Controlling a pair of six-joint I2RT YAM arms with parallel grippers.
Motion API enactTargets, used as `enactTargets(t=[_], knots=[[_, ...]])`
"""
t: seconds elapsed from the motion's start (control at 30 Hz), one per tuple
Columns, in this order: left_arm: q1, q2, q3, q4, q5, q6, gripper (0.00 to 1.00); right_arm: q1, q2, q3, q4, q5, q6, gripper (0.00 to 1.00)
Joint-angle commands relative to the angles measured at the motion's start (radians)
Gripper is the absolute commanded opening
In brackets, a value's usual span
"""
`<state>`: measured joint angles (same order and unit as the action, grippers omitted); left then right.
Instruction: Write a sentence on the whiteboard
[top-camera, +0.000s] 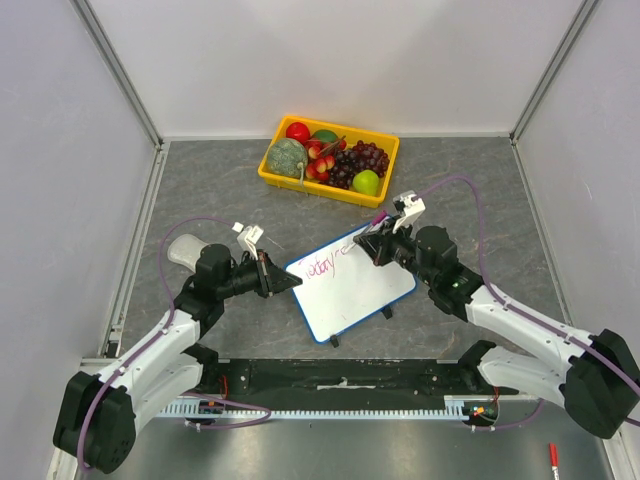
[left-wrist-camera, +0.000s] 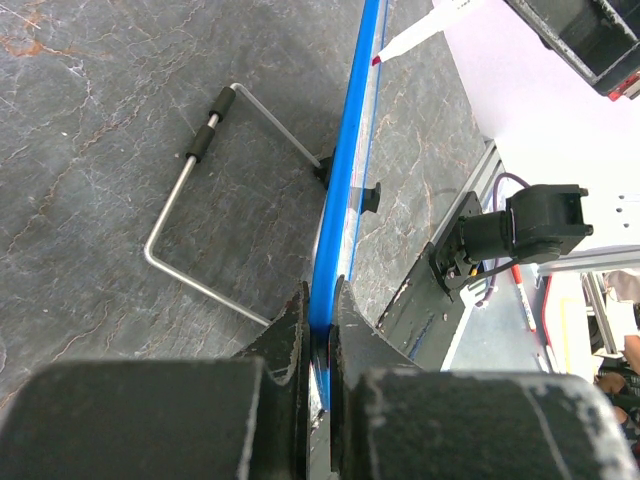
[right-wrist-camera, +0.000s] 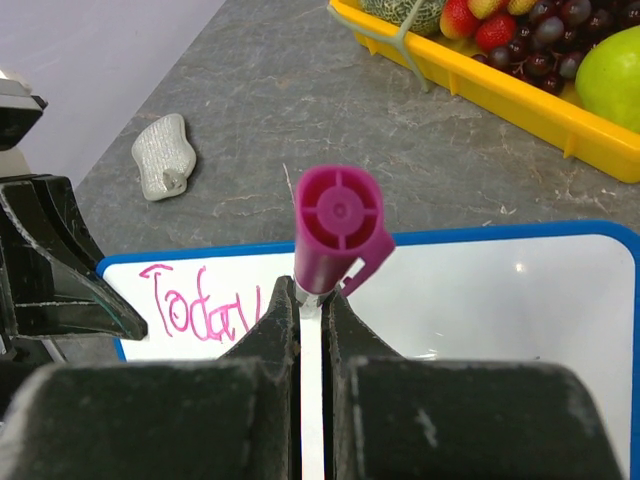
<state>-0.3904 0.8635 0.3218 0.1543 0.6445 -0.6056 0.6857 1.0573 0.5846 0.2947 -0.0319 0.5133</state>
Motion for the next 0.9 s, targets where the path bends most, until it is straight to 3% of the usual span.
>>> enactTargets(t=[0.0,0.4,0.87], knots=[[-0.013,0.023,-0.009,-0.134,-0.085,0.133,0.02,-0.005,-0.031,-0.025,-0.035,0.026,-0.022,0.0],[-0.018,0.029,-0.006,-0.139,-0.089,0.138,0.02,-0.003,-0.028,-0.032,-0.048,-0.003,-0.033,0.0],[-0.024,0.025,-0.007,-0.142,-0.091,0.138,0.02,-0.003,-0.009,-0.031,0.072,-0.083,0.091,0.0]])
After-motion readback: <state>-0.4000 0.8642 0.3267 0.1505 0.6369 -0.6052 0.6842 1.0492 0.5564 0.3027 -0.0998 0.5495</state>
